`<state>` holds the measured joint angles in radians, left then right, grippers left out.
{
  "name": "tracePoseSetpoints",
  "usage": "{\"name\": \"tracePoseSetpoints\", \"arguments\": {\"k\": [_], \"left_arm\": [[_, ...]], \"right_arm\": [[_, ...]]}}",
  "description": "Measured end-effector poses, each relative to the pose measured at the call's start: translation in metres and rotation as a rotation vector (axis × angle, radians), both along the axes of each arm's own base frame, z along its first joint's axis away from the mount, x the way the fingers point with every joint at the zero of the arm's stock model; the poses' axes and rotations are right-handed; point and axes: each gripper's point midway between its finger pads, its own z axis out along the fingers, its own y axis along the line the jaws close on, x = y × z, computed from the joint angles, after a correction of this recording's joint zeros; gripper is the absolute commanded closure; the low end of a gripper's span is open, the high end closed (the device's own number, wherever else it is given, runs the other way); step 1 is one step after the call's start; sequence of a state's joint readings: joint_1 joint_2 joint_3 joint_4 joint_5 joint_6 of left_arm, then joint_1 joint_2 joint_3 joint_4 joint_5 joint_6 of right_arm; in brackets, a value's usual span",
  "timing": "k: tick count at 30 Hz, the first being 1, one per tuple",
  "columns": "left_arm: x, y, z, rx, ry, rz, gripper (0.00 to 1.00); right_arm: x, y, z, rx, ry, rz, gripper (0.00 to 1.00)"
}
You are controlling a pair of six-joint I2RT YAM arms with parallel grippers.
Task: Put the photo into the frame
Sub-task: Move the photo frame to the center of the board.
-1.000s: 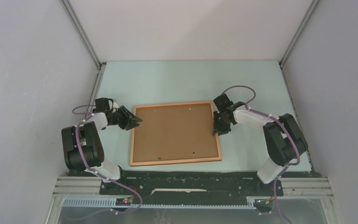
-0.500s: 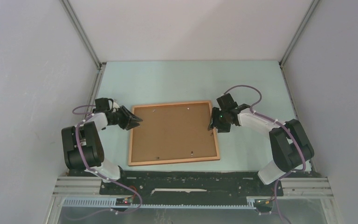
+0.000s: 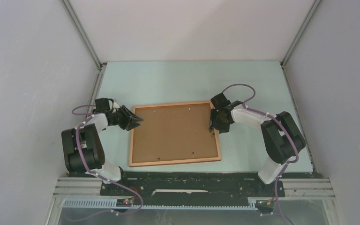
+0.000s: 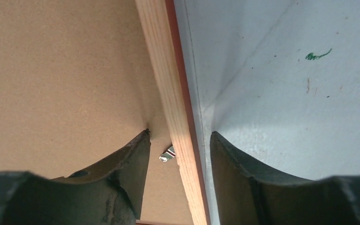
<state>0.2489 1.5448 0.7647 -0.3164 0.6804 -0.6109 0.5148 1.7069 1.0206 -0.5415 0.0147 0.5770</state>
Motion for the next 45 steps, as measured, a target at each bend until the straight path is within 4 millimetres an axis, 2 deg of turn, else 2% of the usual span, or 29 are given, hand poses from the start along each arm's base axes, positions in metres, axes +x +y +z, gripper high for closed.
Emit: {"name": "tracePoseSetpoints", "arguments": {"k": [2, 6, 11, 16, 21, 26, 28, 32, 36, 42, 45], "left_arm": [[0.000, 0.001, 0.004, 0.014, -0.013, 0.004, 0.47], [0.002, 0.008, 0.012, 0.037, -0.047, 0.018, 0.37], [0.003, 0.021, 0.012, 0.058, -0.042, 0.062, 0.29], [0.003, 0.032, 0.010, 0.066, -0.030, 0.102, 0.24], [0.003, 0.036, 0.003, 0.055, -0.002, 0.119, 0.22], [0.000, 0.034, -0.001, 0.048, 0.010, 0.117, 0.21], [-0.001, 0.034, -0.001, 0.048, 0.011, 0.117, 0.20], [-0.001, 0.033, 0.000, 0.051, 0.006, 0.112, 0.17], [-0.003, 0.028, 0.002, 0.074, -0.001, 0.089, 0.15], [-0.009, 0.012, 0.008, 0.128, -0.027, 0.017, 0.13], [-0.012, 0.006, 0.009, 0.174, -0.028, -0.023, 0.11]], "right_arm": [[0.000, 0.000, 0.001, -0.009, -0.002, 0.006, 0.50], [-0.005, 0.001, 0.001, -0.024, 0.010, 0.019, 0.51], [-0.007, 0.002, 0.001, -0.028, 0.015, 0.031, 0.52], [-0.006, 0.001, 0.000, -0.024, 0.011, 0.029, 0.68], [-0.006, -0.006, 0.001, 0.001, 0.012, 0.011, 0.84], [-0.006, -0.008, 0.001, 0.014, -0.002, 0.027, 0.92], [-0.005, -0.009, 0.001, 0.022, -0.006, 0.027, 0.99], [-0.005, -0.012, 0.001, 0.048, -0.006, 0.015, 1.00], [-0.005, -0.030, 0.002, 0.048, -0.008, -0.030, 1.00], [-0.006, -0.079, 0.002, 0.017, -0.022, -0.148, 1.00], [-0.005, -0.097, 0.003, 0.001, -0.031, -0.164, 0.96]]}}
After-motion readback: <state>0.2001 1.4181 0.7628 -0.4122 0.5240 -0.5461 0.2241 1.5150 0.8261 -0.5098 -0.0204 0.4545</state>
